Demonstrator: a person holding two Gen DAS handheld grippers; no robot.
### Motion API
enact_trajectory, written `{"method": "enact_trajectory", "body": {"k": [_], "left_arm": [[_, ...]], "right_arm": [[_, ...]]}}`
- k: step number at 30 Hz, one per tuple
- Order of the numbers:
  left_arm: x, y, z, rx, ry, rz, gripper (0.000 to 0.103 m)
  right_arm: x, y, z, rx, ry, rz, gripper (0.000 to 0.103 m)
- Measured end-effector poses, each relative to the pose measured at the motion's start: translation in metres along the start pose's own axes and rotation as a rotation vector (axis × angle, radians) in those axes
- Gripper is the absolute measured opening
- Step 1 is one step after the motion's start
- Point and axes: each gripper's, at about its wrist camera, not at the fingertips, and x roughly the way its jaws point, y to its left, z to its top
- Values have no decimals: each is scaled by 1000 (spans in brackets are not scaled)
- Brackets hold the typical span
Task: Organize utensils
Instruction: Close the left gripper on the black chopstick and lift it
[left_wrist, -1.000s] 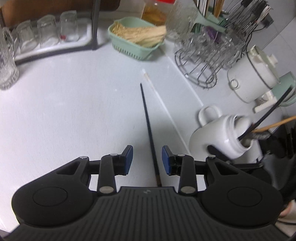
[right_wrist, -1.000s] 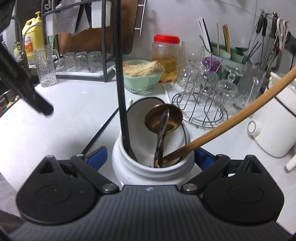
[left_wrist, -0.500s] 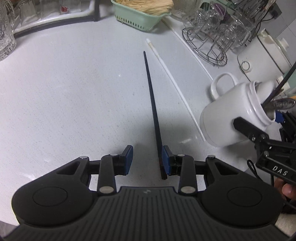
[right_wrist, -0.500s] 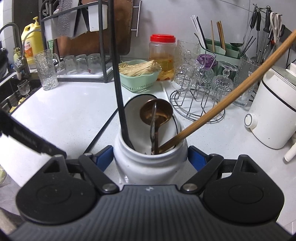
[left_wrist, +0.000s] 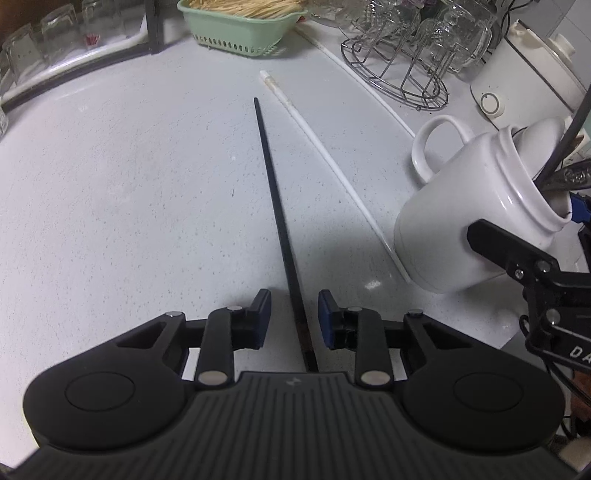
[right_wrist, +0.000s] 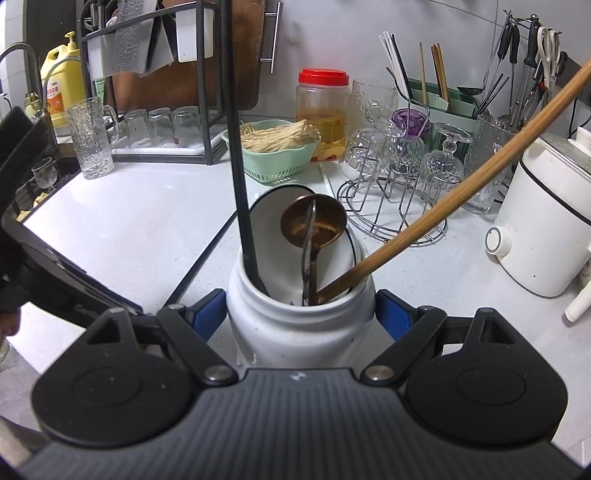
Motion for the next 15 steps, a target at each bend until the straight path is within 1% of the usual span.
{"method": "enact_trajectory", "body": {"k": [1, 2, 5, 10, 13, 15], "left_arm": [[1, -2, 1, 11, -1, 14, 30], [2, -5, 3, 25, -2, 33, 26], [4, -13, 6, 57, 8, 81, 11], [4, -19, 5, 65, 24, 109, 7], [1, -14, 0, 13, 35, 76, 7], [-3, -13, -4, -4, 43, 76, 7]], "right_arm": [[0, 0, 0, -3, -1, -2, 89], [0, 0, 0, -6, -1, -3, 89], [0, 0, 0, -10, -4, 1, 89], [0, -1, -1, -19, -8, 6, 89], [0, -1, 0, -22, -7, 9, 89], [0, -1, 0, -26, -7, 8, 89]]}}
